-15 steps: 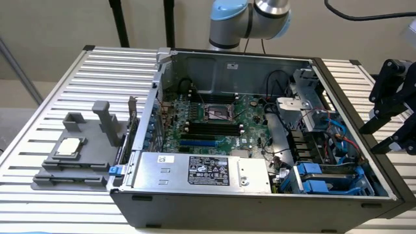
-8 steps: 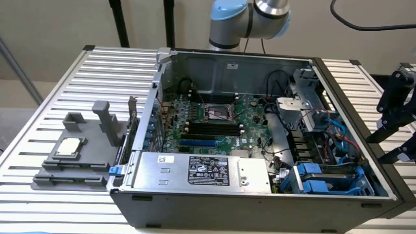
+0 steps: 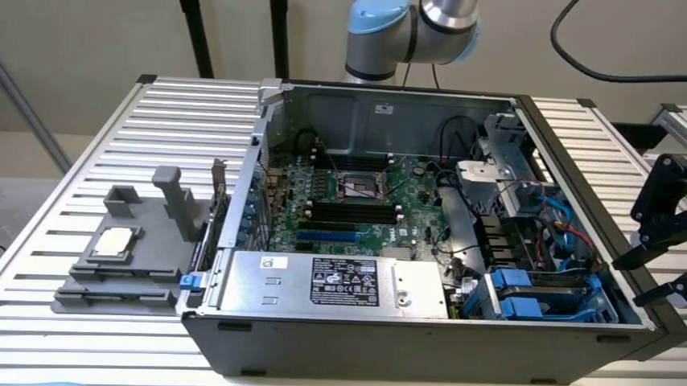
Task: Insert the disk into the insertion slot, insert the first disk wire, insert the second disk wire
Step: 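Insert the first disk wire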
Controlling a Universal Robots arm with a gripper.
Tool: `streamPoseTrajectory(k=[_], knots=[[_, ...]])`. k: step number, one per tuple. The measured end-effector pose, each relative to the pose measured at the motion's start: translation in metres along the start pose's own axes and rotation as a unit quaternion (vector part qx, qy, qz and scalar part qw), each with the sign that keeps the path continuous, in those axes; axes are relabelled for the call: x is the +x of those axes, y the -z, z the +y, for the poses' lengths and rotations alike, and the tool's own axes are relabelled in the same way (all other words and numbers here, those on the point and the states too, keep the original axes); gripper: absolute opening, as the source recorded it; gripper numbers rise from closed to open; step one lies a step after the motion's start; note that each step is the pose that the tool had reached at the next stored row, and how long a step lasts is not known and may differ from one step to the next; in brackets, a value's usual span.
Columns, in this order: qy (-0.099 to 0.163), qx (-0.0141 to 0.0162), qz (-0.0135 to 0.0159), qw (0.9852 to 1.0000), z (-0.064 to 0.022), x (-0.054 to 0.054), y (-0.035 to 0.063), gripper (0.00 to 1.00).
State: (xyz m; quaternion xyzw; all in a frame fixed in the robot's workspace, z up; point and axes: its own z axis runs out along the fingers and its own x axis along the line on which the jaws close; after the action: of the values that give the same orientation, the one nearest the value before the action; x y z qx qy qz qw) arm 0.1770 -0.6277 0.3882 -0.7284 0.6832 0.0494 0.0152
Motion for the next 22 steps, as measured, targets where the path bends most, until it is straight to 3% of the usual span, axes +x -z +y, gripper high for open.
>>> streamPoseTrajectory(k=[5, 11, 17, 22], knots=[[0.016, -0.0012, -0.004, 0.9999, 0.0017, 0.004, -0.0088, 0.4], [0.028, -0.0016, -0.0047, 0.9996, 0.0092, 0.004, -0.0201, 0.4], [0.029, -0.0014, -0.0073, 0.9996, 0.0081, -0.008, -0.0305, 0.4], [0.03, -0.0014, -0.0074, 0.9995, 0.0066, -0.019, -0.035, 0.4]])
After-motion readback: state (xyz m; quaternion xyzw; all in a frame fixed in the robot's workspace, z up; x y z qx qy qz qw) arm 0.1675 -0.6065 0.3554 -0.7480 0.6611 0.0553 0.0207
